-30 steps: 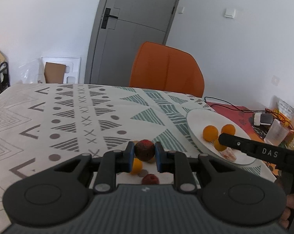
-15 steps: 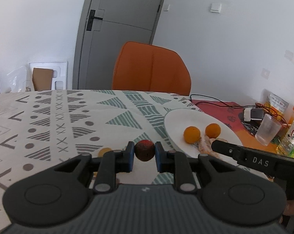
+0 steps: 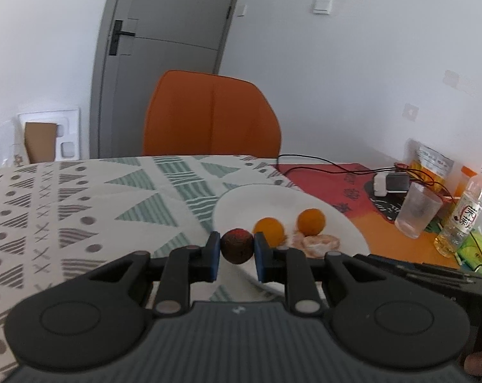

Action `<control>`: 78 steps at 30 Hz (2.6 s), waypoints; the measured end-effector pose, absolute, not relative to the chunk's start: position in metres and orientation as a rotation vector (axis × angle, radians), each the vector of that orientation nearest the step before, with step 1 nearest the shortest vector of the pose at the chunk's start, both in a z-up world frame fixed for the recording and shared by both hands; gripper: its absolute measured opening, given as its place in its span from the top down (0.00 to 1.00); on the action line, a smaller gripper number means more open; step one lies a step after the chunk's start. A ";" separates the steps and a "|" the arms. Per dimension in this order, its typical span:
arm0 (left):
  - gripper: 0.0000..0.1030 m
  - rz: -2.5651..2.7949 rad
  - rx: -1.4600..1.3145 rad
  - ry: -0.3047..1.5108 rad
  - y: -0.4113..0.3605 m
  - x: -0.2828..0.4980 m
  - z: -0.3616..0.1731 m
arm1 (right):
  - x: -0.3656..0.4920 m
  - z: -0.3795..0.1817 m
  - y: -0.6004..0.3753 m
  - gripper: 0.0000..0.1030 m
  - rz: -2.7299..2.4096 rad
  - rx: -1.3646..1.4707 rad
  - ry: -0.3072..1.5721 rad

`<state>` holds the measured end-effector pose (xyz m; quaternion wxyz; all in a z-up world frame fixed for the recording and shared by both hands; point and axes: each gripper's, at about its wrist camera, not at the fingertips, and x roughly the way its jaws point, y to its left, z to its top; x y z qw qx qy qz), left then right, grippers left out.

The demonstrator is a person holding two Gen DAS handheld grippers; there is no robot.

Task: Organize fruits
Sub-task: 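Carry plum in left gripper while right gripper grasps and carries small orange to plate, then open right gripper over plate while left gripper lowers plum and opens, then move both open grippers back to the fruit pile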

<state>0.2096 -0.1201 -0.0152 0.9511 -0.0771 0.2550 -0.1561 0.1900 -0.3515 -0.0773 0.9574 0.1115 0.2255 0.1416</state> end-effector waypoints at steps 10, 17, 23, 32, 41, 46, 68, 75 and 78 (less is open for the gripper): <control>0.80 -0.376 -0.143 0.525 -0.147 0.220 -0.016 | 0.187 -0.078 -0.363 0.68 0.270 0.238 0.457; 0.69 -0.388 -0.120 0.533 -0.154 0.219 -0.017 | 0.188 -0.078 -0.362 0.64 0.277 0.239 0.457; 0.26 -0.332 -0.124 0.501 -0.134 0.209 -0.014 | 0.187 -0.076 -0.355 0.57 0.294 0.237 0.453; 0.14 -0.245 -0.130 0.493 -0.099 0.198 -0.008 | 0.186 -0.071 -0.336 0.42 0.336 0.221 0.449; 0.09 -0.159 -0.146 0.475 -0.064 0.187 -0.006 | 0.182 -0.067 -0.318 0.02 0.369 0.210 0.419; 0.09 -0.136 -0.164 0.465 -0.048 0.181 -0.003 | 0.181 -0.065 -0.308 0.00 0.373 0.198 0.411; 0.09 -0.096 -0.202 0.521 0.000 0.157 -0.015 | 0.179 -0.068 -0.260 0.00 0.462 0.176 0.439; 0.09 -0.093 -0.200 0.533 0.007 0.153 -0.022 | 0.180 -0.071 -0.247 0.00 0.493 0.158 0.453; 0.10 -0.090 -0.202 0.535 0.009 0.154 -0.025 | 0.182 -0.073 -0.242 0.02 0.501 0.146 0.458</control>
